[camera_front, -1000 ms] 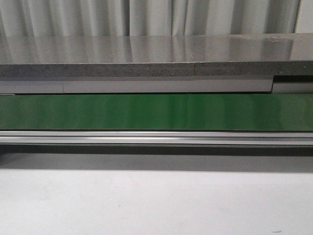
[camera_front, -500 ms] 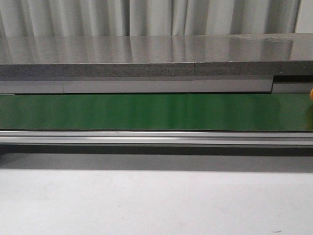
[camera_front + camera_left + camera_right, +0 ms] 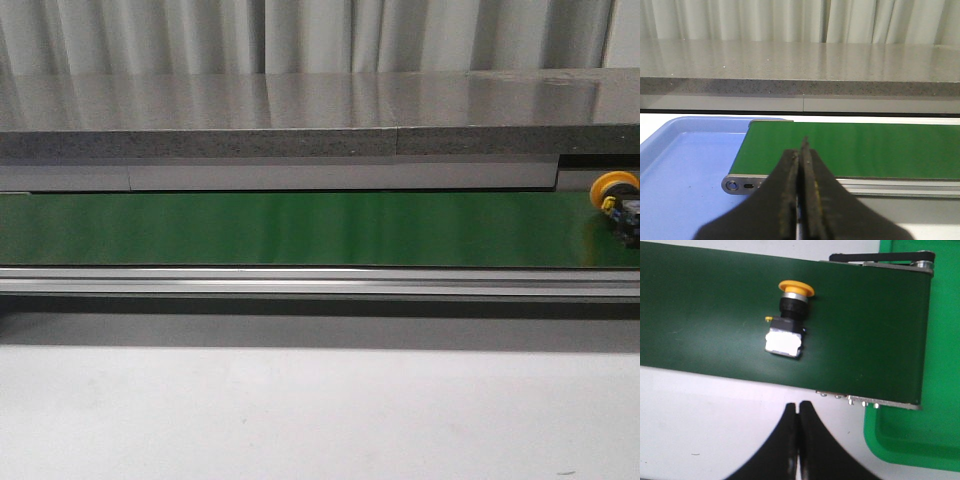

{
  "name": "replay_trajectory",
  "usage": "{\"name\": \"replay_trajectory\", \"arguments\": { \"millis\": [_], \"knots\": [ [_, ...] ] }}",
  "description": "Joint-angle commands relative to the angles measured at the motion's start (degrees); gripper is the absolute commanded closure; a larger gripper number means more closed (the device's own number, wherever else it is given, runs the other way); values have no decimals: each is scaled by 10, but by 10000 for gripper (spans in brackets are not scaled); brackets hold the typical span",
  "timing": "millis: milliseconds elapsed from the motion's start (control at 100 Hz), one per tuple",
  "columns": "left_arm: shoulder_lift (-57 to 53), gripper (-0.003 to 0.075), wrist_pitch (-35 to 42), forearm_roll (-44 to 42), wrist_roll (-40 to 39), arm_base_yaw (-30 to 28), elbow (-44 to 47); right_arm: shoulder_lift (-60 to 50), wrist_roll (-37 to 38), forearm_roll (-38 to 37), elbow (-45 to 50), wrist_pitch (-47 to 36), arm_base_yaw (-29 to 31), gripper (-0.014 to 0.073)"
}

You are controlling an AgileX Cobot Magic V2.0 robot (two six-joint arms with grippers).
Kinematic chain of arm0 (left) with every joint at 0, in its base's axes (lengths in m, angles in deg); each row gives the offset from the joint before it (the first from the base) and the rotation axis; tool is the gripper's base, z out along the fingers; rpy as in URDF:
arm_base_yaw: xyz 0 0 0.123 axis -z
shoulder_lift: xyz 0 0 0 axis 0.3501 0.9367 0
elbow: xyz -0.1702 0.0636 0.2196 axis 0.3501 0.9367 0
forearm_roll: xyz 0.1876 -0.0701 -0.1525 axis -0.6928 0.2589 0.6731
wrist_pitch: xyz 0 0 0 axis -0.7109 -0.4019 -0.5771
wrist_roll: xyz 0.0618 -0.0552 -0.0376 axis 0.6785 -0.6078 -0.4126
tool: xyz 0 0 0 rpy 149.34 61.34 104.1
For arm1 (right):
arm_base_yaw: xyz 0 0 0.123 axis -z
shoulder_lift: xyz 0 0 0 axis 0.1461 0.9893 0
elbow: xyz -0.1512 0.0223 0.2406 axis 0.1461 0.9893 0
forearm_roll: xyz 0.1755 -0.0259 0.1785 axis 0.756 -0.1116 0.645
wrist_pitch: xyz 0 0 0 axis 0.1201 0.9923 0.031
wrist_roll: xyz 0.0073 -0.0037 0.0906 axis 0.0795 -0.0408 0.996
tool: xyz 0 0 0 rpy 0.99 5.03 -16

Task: Move button from right to left
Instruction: 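Open the right gripper and raise it away from the belt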

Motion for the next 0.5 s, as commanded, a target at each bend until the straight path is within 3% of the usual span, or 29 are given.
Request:
{"name": "replay_trajectory", "arguments": {
  "millis": [0, 180, 350, 490],
  "knots": [
    [-18, 740, 43, 3, 0, 0, 25, -55, -4, -4, 20, -43, -2, 662],
    [-18, 741, 43, 3, 0, 0, 25, -148, 1, -19, 113, -106, -2, 661],
    [-18, 741, 43, 3, 0, 0, 25, -236, 72, -62, 194, -172, -2, 661],
    [-18, 741, 43, 3, 0, 0, 25, -314, 80, -77, 250, -210, -2, 661]
  ]
}}
